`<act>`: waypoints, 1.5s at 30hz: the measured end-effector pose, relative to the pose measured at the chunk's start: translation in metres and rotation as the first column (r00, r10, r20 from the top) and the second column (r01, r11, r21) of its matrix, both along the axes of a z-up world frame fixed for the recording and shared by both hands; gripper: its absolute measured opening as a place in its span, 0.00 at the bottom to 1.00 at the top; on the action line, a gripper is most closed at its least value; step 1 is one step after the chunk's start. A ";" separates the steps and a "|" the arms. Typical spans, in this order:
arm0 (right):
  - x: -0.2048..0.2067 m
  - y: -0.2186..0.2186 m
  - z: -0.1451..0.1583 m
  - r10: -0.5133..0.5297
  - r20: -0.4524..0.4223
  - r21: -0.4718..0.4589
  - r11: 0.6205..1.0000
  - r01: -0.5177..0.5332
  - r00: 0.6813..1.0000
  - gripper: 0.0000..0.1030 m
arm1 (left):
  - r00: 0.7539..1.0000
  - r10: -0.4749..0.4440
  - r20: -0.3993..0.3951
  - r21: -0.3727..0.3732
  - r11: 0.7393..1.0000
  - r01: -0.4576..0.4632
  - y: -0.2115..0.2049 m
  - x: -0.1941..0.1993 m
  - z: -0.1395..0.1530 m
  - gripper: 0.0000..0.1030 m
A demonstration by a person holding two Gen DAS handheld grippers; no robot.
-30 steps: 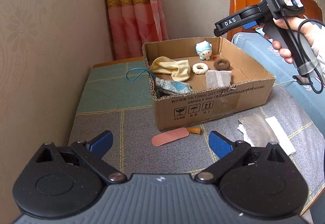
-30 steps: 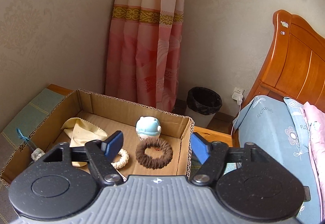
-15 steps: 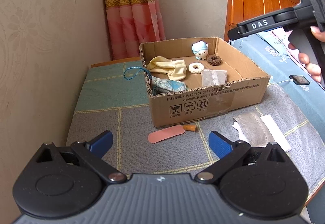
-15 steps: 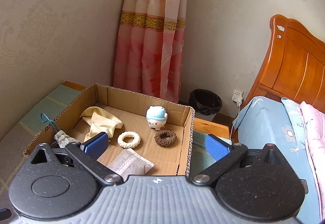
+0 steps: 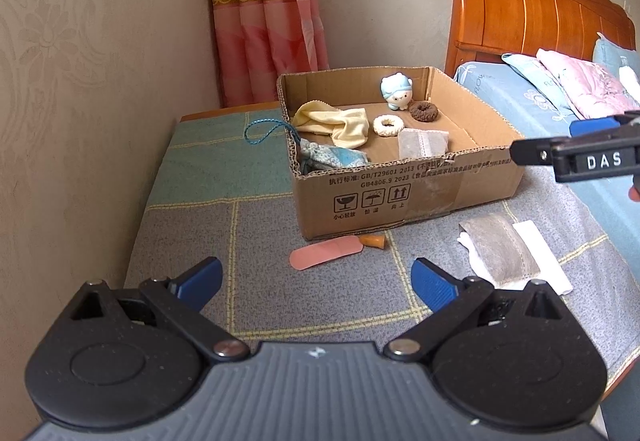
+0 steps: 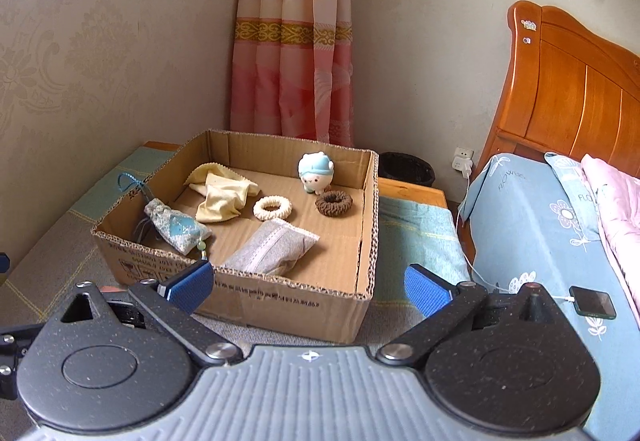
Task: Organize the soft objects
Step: 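Move the left tool to the pink strip and close on it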
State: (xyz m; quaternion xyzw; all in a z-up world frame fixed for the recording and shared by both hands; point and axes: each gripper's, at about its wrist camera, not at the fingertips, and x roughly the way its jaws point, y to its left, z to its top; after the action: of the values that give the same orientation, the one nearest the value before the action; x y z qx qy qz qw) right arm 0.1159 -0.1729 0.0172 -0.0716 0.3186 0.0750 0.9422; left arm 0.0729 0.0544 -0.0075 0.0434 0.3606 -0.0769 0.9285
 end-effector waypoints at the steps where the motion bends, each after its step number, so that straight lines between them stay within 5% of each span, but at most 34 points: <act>1: -0.003 -0.001 -0.007 -0.006 -0.019 0.008 1.000 0.006 1.000 1.00 | 1.000 0.001 -0.003 0.000 1.000 -0.001 0.000 0.001 -0.001 0.97; 11: -0.016 0.002 -0.061 -0.023 -0.152 0.014 1.000 0.025 0.988 1.00 | 0.999 0.018 -0.045 0.023 1.000 -0.017 0.003 0.016 -0.019 0.97; 24: -0.010 -0.010 -0.080 0.003 -0.204 0.070 0.997 0.011 0.979 1.00 | 0.981 -0.105 -0.166 -0.154 0.985 0.079 0.013 0.068 -0.067 0.97; 30: -0.008 -0.016 -0.080 0.015 -0.199 0.088 0.996 0.002 0.980 1.00 | 0.976 -0.153 -0.155 -0.101 0.985 0.138 0.005 0.080 -0.069 0.99; 39: -0.007 -0.021 -0.081 0.010 -0.200 0.096 0.995 0.009 0.980 1.00 | 0.942 -0.296 -0.156 -0.063 0.955 0.290 -0.010 0.088 -0.068 0.99; 45: -0.008 -0.023 -0.080 0.007 -0.196 0.095 0.995 0.012 0.981 1.00 | 0.912 -0.369 -0.179 -0.151 0.926 0.345 -0.008 0.075 -0.065 0.99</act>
State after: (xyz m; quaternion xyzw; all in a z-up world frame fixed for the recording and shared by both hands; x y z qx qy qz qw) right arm 0.1076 -0.1958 -0.0626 -0.0182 0.4061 0.0959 0.9086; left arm 0.1481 0.0469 -0.0724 0.0464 0.4350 -0.2704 0.8576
